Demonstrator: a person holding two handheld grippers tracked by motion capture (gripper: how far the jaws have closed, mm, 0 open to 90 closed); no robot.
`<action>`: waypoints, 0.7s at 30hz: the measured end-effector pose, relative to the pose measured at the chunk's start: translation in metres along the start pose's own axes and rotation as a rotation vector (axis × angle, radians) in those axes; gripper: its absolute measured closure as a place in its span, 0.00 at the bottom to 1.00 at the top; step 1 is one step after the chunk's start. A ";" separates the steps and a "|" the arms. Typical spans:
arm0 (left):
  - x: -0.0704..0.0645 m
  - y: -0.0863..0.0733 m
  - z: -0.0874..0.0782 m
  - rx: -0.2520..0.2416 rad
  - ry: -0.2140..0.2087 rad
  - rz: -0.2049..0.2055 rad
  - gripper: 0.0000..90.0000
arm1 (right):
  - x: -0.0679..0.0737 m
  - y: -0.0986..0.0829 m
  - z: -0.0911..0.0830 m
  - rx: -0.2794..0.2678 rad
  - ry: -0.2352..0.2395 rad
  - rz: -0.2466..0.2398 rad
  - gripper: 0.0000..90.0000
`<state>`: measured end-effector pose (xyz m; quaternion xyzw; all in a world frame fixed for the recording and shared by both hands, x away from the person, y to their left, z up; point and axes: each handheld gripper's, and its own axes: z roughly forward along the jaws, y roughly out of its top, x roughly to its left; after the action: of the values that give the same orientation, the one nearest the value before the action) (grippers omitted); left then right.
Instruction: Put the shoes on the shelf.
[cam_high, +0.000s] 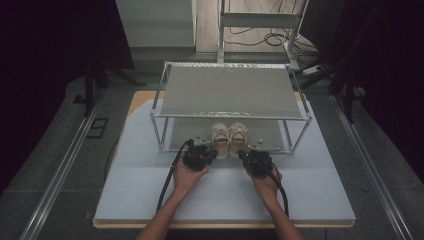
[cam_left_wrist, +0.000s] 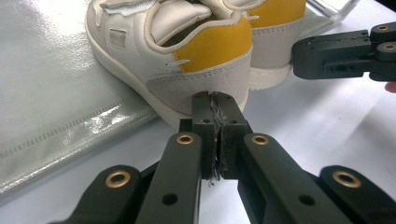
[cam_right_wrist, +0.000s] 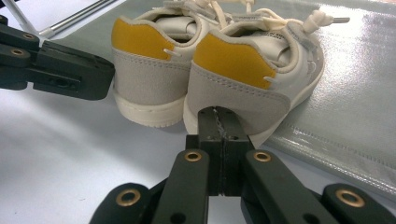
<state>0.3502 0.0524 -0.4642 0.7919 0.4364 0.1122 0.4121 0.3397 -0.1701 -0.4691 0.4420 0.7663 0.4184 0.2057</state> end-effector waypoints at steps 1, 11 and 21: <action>0.000 0.001 0.000 -0.003 0.003 -0.003 0.98 | 0.000 0.000 0.001 0.000 -0.001 0.004 1.00; 0.005 0.007 0.004 0.012 0.017 0.007 0.98 | -0.001 -0.001 0.003 0.008 0.010 0.010 1.00; 0.010 0.013 0.011 0.017 0.036 -0.003 0.98 | -0.001 0.000 0.006 0.010 0.013 0.016 1.00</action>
<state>0.3696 0.0502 -0.4638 0.7925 0.4460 0.1222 0.3976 0.3443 -0.1676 -0.4726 0.4465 0.7662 0.4190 0.1950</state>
